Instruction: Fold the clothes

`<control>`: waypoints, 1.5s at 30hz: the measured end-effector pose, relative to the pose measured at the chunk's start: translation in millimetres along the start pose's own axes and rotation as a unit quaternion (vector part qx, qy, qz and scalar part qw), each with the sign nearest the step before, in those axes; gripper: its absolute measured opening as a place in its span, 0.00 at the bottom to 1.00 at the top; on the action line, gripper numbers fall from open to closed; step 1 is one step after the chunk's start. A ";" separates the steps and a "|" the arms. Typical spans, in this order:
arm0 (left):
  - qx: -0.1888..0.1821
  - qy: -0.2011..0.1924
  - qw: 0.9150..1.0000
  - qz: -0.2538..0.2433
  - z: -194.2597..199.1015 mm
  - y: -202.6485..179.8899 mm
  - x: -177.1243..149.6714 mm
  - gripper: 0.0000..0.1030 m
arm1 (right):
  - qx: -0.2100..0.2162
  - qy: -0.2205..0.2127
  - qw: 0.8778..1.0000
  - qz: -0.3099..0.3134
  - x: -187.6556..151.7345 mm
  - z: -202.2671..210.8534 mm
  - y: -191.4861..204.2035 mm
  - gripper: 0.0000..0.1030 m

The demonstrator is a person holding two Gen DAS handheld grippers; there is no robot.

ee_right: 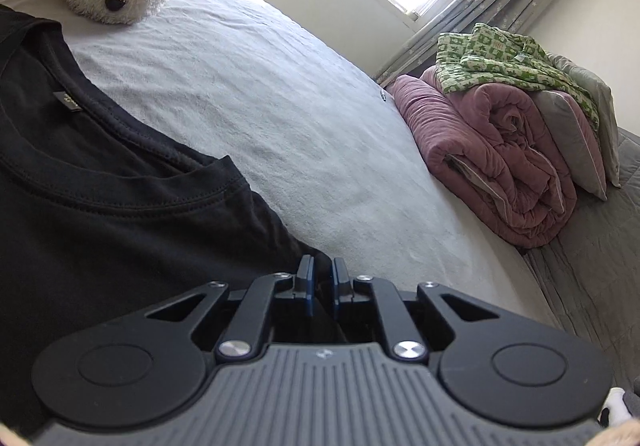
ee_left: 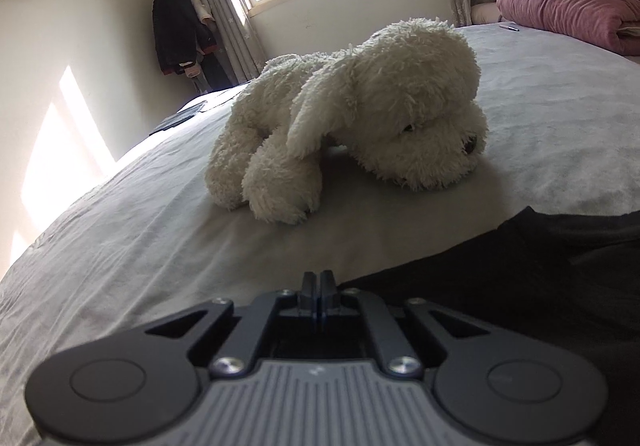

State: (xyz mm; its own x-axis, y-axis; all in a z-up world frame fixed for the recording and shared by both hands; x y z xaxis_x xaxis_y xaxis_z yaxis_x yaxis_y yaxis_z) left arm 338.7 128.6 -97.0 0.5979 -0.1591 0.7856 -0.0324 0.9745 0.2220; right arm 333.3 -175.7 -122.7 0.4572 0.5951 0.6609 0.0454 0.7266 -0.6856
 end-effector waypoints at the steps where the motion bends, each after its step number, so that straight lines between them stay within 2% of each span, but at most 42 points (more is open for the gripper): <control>1: -0.003 -0.002 1.000 0.001 4.1 0.0 0.8 0.05 | 0.002 0.002 1.000 -0.009 0.3 1.9 -3.1 0.13; 3: -0.015 -0.002 1.000 0.007 11.9 0.5 3.3 0.11 | 0.010 0.007 0.999 -0.036 0.3 6.5 -12.1 0.33; 4: -0.021 0.000 1.000 0.009 17.3 0.5 3.4 0.14 | 0.016 0.014 0.998 -0.055 -0.6 9.8 -18.9 0.36; 6: -0.030 0.004 0.999 0.011 29.9 0.8 3.5 0.16 | 0.033 0.032 0.995 -0.088 -3.3 15.8 -29.5 0.36; 9: -0.047 0.006 0.999 0.024 54.1 3.1 3.8 0.30 | 0.043 0.051 0.991 -0.118 -7.7 27.5 -46.2 0.36; 13: -0.080 0.017 0.996 0.038 87.8 -0.6 -4.3 0.39 | 0.063 0.071 0.984 -0.148 -16.6 52.1 -61.9 0.37; 18: -0.100 0.037 0.994 0.009 129.9 -13.8 -27.8 0.41 | 0.098 0.098 0.975 -0.172 -34.4 87.5 -70.1 0.37; 26: -0.105 0.041 0.994 0.003 174.3 -1.6 -61.3 0.43 | 0.145 0.141 0.956 -0.213 -76.2 142.8 -79.9 0.38; 30: -0.107 0.043 0.993 0.001 196.4 4.7 -78.0 0.43 | 0.153 0.148 0.950 -0.230 -95.5 154.1 -91.2 0.38; 32: -0.096 0.045 0.994 0.008 187.4 18.4 -78.4 0.43 | 0.155 0.153 0.944 -0.249 -104.1 152.3 -98.9 0.38; 36: -0.079 0.050 0.996 0.017 165.9 43.8 -75.5 0.43 | 0.151 0.138 0.950 -0.237 -107.3 133.4 -109.5 0.38; 38: -0.088 0.045 0.995 0.009 149.6 48.4 -64.2 0.43 | 0.149 0.130 0.953 -0.231 -108.8 123.8 -114.8 0.38; 41: -0.110 0.034 0.993 0.011 118.8 48.1 -43.7 0.44 | 0.162 0.110 0.953 -0.231 -90.7 98.4 -117.6 0.38; 45: -0.127 0.031 0.991 0.014 73.1 40.4 -24.4 0.45 | 0.173 0.097 0.948 -0.249 -65.0 55.2 -112.2 0.40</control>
State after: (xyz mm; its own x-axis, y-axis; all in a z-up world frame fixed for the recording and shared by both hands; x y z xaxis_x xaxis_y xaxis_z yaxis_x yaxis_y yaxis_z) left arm 264.3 160.2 -65.0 0.6472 -0.1289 0.7514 0.1486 0.9880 0.0415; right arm 249.4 -277.0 -71.9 0.6116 0.0979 0.7851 0.0210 0.9900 -0.1398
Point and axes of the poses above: each gripper's, at about its wrist camera, not at the fingertips, and z roughly against the way its jaws point, y to its left, x to its top, the point moved 7 cm from there along -z, roughly the way its jaws point, and after that the axes turned 13 degrees about -x, right-handed, at the moved point
